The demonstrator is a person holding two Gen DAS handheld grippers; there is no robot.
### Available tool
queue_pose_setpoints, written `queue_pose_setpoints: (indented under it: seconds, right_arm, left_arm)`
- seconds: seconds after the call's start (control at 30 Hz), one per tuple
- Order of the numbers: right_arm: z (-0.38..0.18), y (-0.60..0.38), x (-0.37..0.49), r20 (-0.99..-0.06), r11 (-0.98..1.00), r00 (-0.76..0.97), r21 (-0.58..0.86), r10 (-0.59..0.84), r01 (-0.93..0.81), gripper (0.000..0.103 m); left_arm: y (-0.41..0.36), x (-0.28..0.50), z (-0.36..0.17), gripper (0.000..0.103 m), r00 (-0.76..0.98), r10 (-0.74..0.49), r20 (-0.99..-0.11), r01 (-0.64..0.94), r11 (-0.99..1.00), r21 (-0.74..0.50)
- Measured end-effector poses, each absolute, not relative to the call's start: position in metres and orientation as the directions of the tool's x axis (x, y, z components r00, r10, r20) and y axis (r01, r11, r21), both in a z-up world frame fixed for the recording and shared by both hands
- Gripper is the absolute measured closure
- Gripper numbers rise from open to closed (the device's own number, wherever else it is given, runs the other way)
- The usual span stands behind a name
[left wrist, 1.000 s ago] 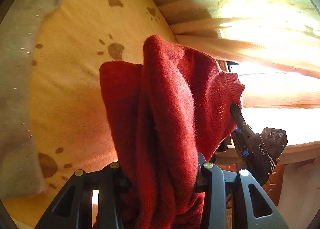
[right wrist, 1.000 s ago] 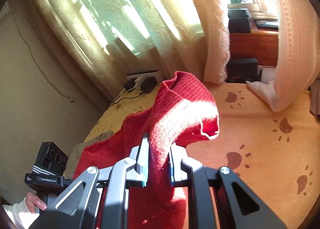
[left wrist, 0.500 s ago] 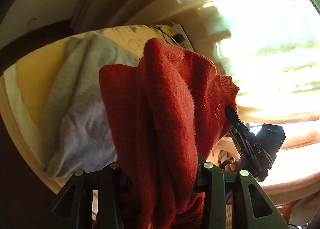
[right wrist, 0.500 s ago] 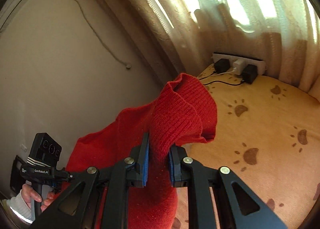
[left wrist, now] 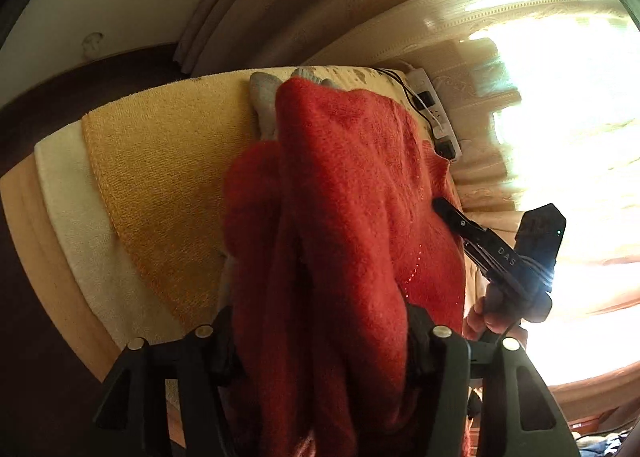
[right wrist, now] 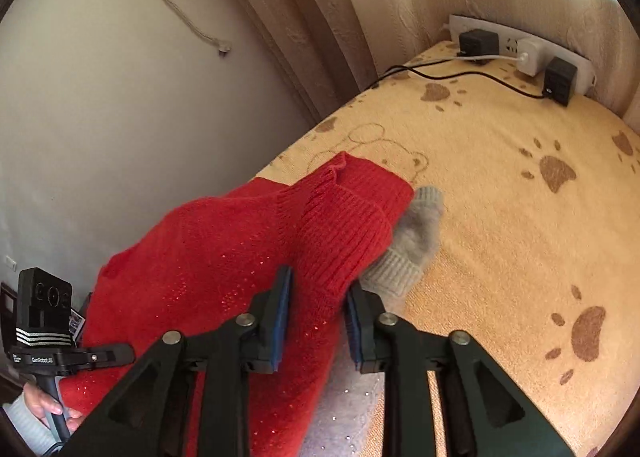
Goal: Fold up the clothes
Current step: 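Carry the sweater with both grippers over the folded grey garment, then lower the sweater onto the grey garment and open both grippers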
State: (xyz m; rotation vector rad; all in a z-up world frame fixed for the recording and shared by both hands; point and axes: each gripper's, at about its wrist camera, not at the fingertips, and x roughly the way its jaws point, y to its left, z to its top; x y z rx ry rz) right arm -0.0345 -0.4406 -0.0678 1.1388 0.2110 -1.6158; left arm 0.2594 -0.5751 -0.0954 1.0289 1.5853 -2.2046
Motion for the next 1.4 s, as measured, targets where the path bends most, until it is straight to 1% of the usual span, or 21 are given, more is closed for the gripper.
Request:
queue_pose_setpoints:
  seconds: [0.03, 0.1, 0.17, 0.23, 0.3, 0.37, 0.47, 0.53, 0.6, 0.67, 0.77, 0.83, 0.9, 1.03, 1.07, 1.1, 1.2, 1.27, 1.33, 1.37, 1.4]
  right_arm:
    - [-0.068, -0.439, -0.037, -0.753, -0.396, 0.048, 0.398, -0.656, 0.828, 0.057]
    - [-0.06, -0.434, -0.036, -0.755, -0.41, 0.001, 0.357, -0.656, 0.839, 0.045]
    - [-0.048, -0.427, -0.035, -0.75, -0.426, -0.061, 0.304, -0.658, 0.852, 0.041]
    - [-0.027, -0.415, -0.024, -0.727, -0.423, -0.142, 0.221, -0.672, 0.879, 0.04]
    - [-0.007, -0.407, -0.008, -0.688, -0.374, -0.179, 0.144, -0.703, 0.916, 0.041]
    - [0.012, -0.396, 0.021, -0.653, -0.282, -0.163, 0.081, -0.74, 0.956, 0.041]
    - [0.016, -0.383, 0.076, -0.648, -0.107, -0.084, -0.003, -0.757, 0.994, 0.04]
    - [0.006, -0.375, 0.108, -0.675, -0.008, -0.017, -0.016, -0.737, 1.0, 0.04]
    - [-0.014, -0.371, 0.129, -0.715, 0.056, 0.023, -0.024, -0.699, 0.998, 0.041]
    - [-0.036, -0.368, 0.139, -0.752, 0.089, 0.034, -0.032, -0.659, 0.996, 0.041]
    - [-0.062, -0.365, 0.139, -0.781, 0.095, 0.008, -0.066, -0.624, 0.993, 0.041]
    - [-0.069, -0.364, 0.134, -0.779, 0.086, 0.015, -0.05, -0.626, 0.995, 0.041]
    - [-0.074, -0.365, 0.135, -0.774, 0.081, 0.003, -0.062, -0.633, 0.995, 0.041]
    - [-0.086, -0.364, 0.141, -0.748, 0.074, -0.04, -0.119, -0.662, 0.99, 0.038]
    - [-0.085, -0.364, 0.143, -0.745, 0.07, -0.045, -0.122, -0.666, 0.99, 0.038]
    - [-0.082, -0.363, 0.145, -0.744, 0.066, -0.047, -0.122, -0.666, 0.99, 0.038]
    - [-0.065, -0.365, 0.14, -0.763, 0.059, -0.029, -0.087, -0.645, 0.994, 0.037]
    - [-0.045, -0.359, 0.131, -0.738, 0.025, -0.027, -0.06, -0.674, 0.998, 0.035]
    - [-0.029, -0.358, 0.121, -0.699, -0.019, -0.057, -0.062, -0.713, 0.998, 0.031]
    - [-0.024, -0.362, 0.115, -0.689, -0.033, -0.071, -0.068, -0.721, 0.997, 0.025]
    - [-0.021, -0.369, 0.109, -0.685, -0.043, -0.083, -0.075, -0.724, 0.996, 0.023]
  left_arm:
    - [-0.579, 0.262, -0.097, 0.035, -0.725, 0.21, -0.655, 0.558, -0.377, -0.739]
    - [-0.586, 0.271, -0.093, 0.027, -0.726, 0.21, -0.654, 0.56, -0.372, -0.741]
    - [-0.59, 0.283, -0.081, 0.026, -0.725, 0.188, -0.663, 0.571, -0.376, -0.73]
    - [-0.596, 0.293, -0.071, 0.026, -0.726, 0.166, -0.667, 0.578, -0.379, -0.723]
    - [-0.598, 0.304, -0.054, 0.026, -0.734, 0.147, -0.664, 0.577, -0.382, -0.722]
    - [-0.594, 0.308, -0.026, 0.026, -0.752, 0.135, -0.645, 0.555, -0.397, -0.731]
    - [-0.57, 0.29, -0.004, 0.026, -0.769, 0.169, -0.616, 0.471, -0.501, -0.726]
    - [-0.55, 0.277, 0.008, 0.026, -0.768, 0.205, -0.606, 0.407, -0.575, -0.71]
    - [-0.524, 0.266, 0.012, 0.026, -0.745, 0.239, -0.622, 0.35, -0.654, -0.671]
    - [-0.505, 0.258, 0.002, 0.026, -0.713, 0.247, -0.656, 0.325, -0.713, -0.622]
    - [-0.499, 0.259, -0.029, 0.026, -0.642, 0.2, -0.741, 0.398, -0.739, -0.544]
    - [-0.499, 0.266, -0.036, 0.026, -0.645, 0.163, -0.747, 0.398, -0.762, -0.511]
    - [-0.495, 0.272, -0.04, 0.026, -0.649, 0.127, -0.75, 0.386, -0.795, -0.468]
    - [-0.472, 0.272, -0.05, 0.026, -0.637, 0.021, -0.771, 0.341, -0.889, -0.306]
    - [-0.466, 0.272, -0.049, 0.026, -0.63, -0.005, -0.777, 0.337, -0.903, -0.268]
    - [-0.463, 0.272, -0.045, 0.026, -0.627, -0.011, -0.779, 0.343, -0.901, -0.264]
    - [-0.461, 0.274, -0.025, 0.026, -0.644, -0.006, -0.765, 0.37, -0.878, -0.304]
    - [-0.458, 0.276, -0.008, 0.026, -0.674, -0.017, -0.739, 0.366, -0.876, -0.314]
    - [-0.45, 0.276, -0.005, 0.026, -0.664, -0.026, -0.747, 0.333, -0.905, -0.265]
    - [-0.445, 0.275, -0.004, 0.026, -0.658, -0.03, -0.753, 0.315, -0.918, -0.238]
    - [-0.44, 0.273, -0.008, 0.026, -0.638, -0.028, -0.769, 0.294, -0.933, -0.209]
